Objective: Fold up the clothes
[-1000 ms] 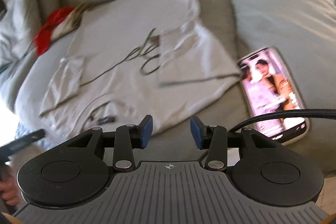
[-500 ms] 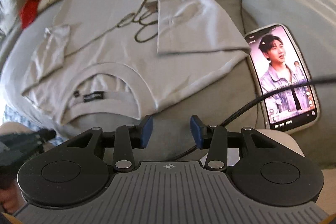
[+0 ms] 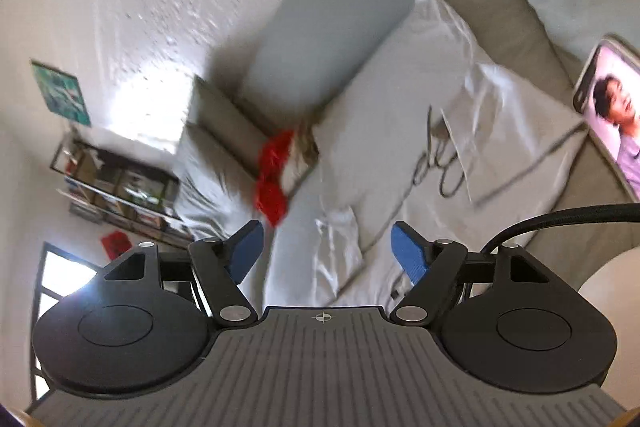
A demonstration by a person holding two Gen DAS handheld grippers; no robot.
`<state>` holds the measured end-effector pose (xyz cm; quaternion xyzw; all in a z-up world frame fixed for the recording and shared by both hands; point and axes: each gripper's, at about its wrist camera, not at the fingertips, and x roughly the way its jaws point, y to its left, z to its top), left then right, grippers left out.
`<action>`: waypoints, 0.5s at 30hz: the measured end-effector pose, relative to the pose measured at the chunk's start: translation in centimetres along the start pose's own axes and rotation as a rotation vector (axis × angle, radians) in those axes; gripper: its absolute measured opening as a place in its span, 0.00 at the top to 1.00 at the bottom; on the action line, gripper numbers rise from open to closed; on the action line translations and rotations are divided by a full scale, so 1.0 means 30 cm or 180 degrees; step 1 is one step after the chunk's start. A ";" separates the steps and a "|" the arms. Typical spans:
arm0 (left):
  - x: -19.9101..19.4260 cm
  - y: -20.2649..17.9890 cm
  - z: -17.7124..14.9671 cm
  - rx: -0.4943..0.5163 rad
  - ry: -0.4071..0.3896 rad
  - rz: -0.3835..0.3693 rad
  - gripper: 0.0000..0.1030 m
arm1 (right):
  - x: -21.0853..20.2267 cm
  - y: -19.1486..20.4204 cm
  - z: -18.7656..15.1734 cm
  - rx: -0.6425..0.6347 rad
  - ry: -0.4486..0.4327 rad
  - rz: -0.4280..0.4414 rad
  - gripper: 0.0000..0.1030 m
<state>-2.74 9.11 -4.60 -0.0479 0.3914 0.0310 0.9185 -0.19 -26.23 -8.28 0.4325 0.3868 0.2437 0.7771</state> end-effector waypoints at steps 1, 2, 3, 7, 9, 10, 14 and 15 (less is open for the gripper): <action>-0.003 -0.001 0.003 0.0007 -0.0027 0.0014 0.72 | -0.008 0.005 0.005 -0.0012 0.0022 -0.0021 0.26; -0.002 -0.001 0.004 0.0003 -0.0033 0.0010 0.72 | -0.017 0.010 0.010 -0.0025 0.0045 -0.0042 0.26; -0.002 -0.001 0.005 -0.0006 -0.0033 0.0000 0.72 | -0.020 0.006 0.011 0.0050 0.0102 0.0039 0.26; -0.001 -0.005 -0.001 -0.0010 -0.0018 -0.0033 0.72 | -0.016 -0.027 0.000 0.0534 0.0295 0.0645 0.26; 0.000 -0.008 -0.005 0.0021 -0.0010 -0.0041 0.72 | -0.013 -0.052 -0.009 0.0814 0.0272 0.1036 0.26; -0.001 -0.007 -0.006 0.0020 -0.0001 -0.0058 0.72 | -0.015 -0.062 -0.015 0.0936 0.0215 0.1246 0.25; 0.001 0.000 -0.009 0.0009 0.0067 -0.0134 0.71 | -0.068 -0.063 -0.036 0.1214 -0.0422 0.2107 0.26; 0.002 0.004 -0.005 0.0000 0.0078 -0.0134 0.71 | -0.114 -0.022 -0.040 0.1013 -0.0826 0.1894 0.19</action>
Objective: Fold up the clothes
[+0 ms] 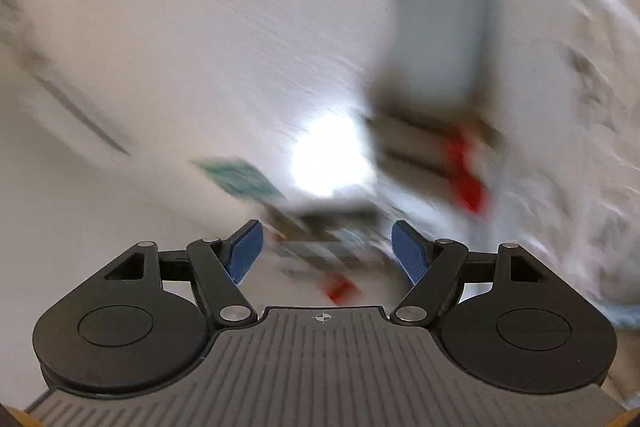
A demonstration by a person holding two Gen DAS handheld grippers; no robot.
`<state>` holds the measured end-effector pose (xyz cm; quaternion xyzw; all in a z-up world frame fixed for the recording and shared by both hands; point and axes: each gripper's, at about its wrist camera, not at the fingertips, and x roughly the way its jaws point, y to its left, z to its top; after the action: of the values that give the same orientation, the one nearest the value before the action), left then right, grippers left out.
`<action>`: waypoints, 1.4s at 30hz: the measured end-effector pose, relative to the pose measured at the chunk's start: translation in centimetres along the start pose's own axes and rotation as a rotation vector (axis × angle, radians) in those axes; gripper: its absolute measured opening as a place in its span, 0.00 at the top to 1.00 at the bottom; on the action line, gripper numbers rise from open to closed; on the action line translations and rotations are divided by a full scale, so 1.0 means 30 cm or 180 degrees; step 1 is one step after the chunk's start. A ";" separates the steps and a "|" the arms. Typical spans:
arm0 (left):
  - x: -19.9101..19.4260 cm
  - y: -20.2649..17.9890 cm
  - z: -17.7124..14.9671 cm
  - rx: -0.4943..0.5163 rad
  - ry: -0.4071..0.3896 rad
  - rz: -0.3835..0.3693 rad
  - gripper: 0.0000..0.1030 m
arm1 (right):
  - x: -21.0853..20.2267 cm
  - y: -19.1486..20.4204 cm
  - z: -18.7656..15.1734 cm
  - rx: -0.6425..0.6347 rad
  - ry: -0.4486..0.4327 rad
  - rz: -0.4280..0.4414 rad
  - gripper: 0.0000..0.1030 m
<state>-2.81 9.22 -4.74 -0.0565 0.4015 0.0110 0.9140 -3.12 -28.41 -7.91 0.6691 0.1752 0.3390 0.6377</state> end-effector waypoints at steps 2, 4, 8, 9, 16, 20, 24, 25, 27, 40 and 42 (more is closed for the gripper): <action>0.001 0.020 0.028 -0.0083 0.0009 0.0039 0.69 | -0.023 0.151 -0.041 -0.1032 -0.0784 -0.0596 0.13; 0.001 0.046 0.068 -0.0193 0.0009 0.0056 0.67 | 0.024 0.283 -0.123 -0.2428 -0.1364 -0.1243 0.13; -0.005 0.110 0.196 -0.0436 -0.0081 -0.0003 0.65 | 0.208 0.386 -0.220 -0.4221 -0.1511 -0.1994 0.16; -0.004 0.118 0.232 -0.0456 -0.0132 -0.0019 0.65 | 0.263 0.392 -0.212 -0.4383 -0.1386 -0.2135 0.17; 0.209 0.255 0.483 -0.0618 -0.0510 0.0154 0.55 | 0.577 0.321 0.084 -0.3710 -0.0501 -0.2640 0.27; 0.461 0.352 0.562 -0.0735 -0.0337 0.0129 0.56 | 0.718 0.158 0.281 -0.3252 -0.0279 -0.2912 0.34; 0.699 0.406 0.625 -0.0677 -0.0189 0.0031 0.55 | 0.818 -0.025 0.436 -0.2927 0.0065 -0.3023 0.34; 0.752 0.422 0.642 -0.0705 -0.0157 0.0001 0.55 | 0.855 -0.075 0.471 -0.2862 0.0177 -0.3042 0.34; 0.859 0.439 0.679 -0.0675 -0.0129 -0.0057 0.55 | 0.926 -0.177 0.545 -0.2710 0.0401 -0.3090 0.34; 1.224 0.412 0.820 0.0058 -0.0569 0.0177 0.39 | 1.144 -0.661 0.895 -0.2279 0.0362 -0.3090 0.25; 1.259 0.401 0.831 0.0161 -0.0460 0.0178 0.40 | 1.176 -0.703 0.922 -0.2385 0.0429 -0.3140 0.35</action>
<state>40.26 23.02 -16.93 -0.0212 0.3361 0.0305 0.9411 44.79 -22.57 -19.10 0.2173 0.3727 0.0844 0.8982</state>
